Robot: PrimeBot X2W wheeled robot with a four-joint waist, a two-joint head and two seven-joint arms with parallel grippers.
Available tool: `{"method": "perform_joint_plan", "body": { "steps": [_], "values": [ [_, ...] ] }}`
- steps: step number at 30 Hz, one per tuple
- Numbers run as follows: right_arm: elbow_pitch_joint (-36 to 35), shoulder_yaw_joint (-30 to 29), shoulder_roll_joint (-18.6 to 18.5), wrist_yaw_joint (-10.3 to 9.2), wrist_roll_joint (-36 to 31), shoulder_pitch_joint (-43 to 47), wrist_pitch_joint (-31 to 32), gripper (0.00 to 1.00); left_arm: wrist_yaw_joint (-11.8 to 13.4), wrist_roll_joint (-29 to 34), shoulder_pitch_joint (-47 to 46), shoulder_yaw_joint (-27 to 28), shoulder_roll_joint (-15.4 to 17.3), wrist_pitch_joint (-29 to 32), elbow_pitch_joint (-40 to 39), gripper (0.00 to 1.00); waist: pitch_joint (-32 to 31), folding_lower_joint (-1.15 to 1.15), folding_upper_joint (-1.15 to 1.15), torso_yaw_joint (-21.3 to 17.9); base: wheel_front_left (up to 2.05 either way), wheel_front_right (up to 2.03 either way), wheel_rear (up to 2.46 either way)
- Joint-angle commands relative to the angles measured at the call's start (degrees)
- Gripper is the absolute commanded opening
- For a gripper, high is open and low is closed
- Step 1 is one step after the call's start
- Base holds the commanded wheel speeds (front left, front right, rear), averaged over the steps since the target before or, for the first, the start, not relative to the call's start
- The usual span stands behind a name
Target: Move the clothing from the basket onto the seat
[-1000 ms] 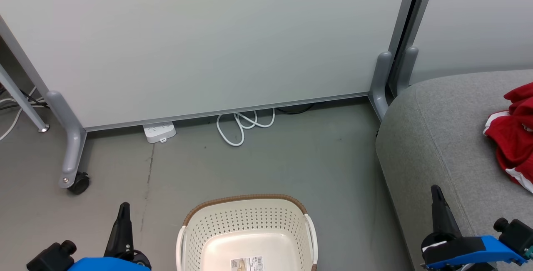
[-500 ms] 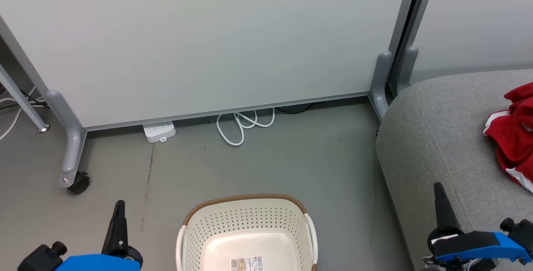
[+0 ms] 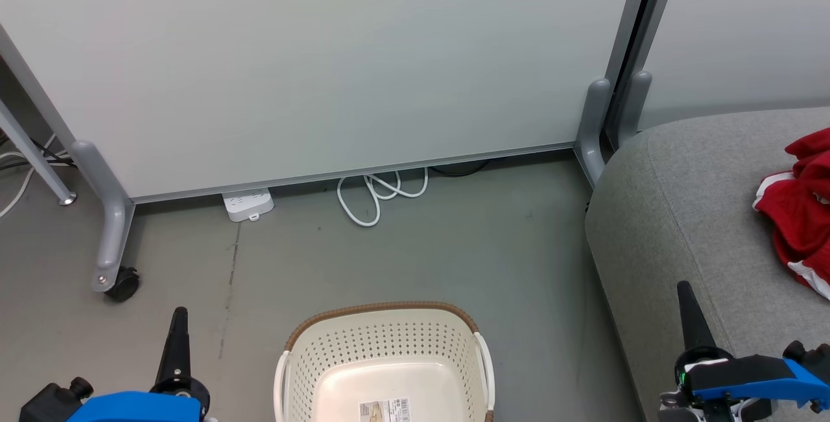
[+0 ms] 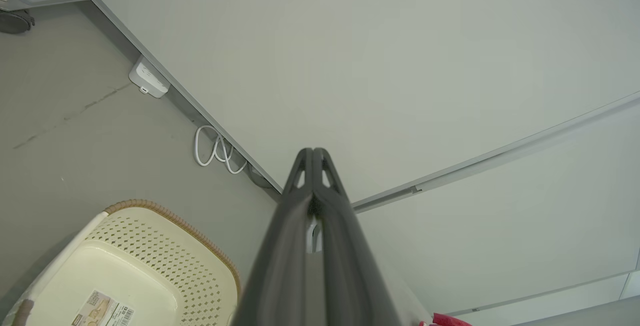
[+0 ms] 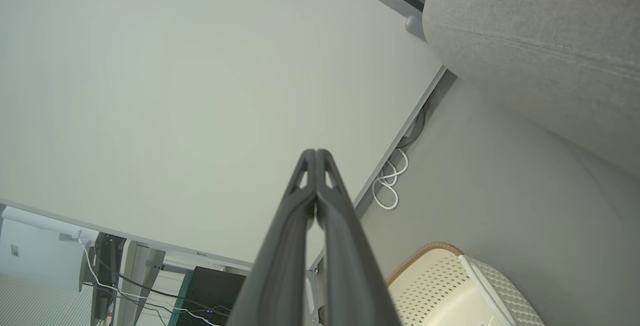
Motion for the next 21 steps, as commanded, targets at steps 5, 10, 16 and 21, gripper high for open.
{"method": "perform_joint_plan", "body": {
  "steps": [5, 10, 16, 21],
  "values": [
    [-0.7, -0.5, 0.1, -0.02, 3.8, -1.5, 1.0, 0.0, -0.4, -3.6, -1.5, 0.7, 0.4, 1.0, -0.8, 0.0, 0.0, 0.0, 0.0, 0.0, 0.0, 0.0, 0.0],
    [-0.7, -0.7, 0.2, -0.02, 6.7, -1.7, 1.7, 0.0, -0.5, -6.4, -1.6, 1.0, 0.4, 1.8, -0.9, 0.0, 0.1, 0.0, 0.0, 0.0, 0.0, 0.0, 0.0],
    [-0.7, -1.0, 0.3, -0.02, 9.9, -2.0, 2.6, 0.0, -0.5, -9.6, -1.7, 1.3, 0.4, 2.6, -1.0, 0.0, 0.1, 0.0, 0.0, 0.0, 0.0, 0.0, 0.0],
    [-0.7, -1.2, 0.3, -0.02, 12.5, -2.1, 3.2, 0.0, -0.5, -12.1, -1.9, 1.6, 0.4, 3.3, -1.0, 0.0, 0.1, 0.0, 0.0, 0.0, 0.0, 0.0, 0.0]
  ]
}}
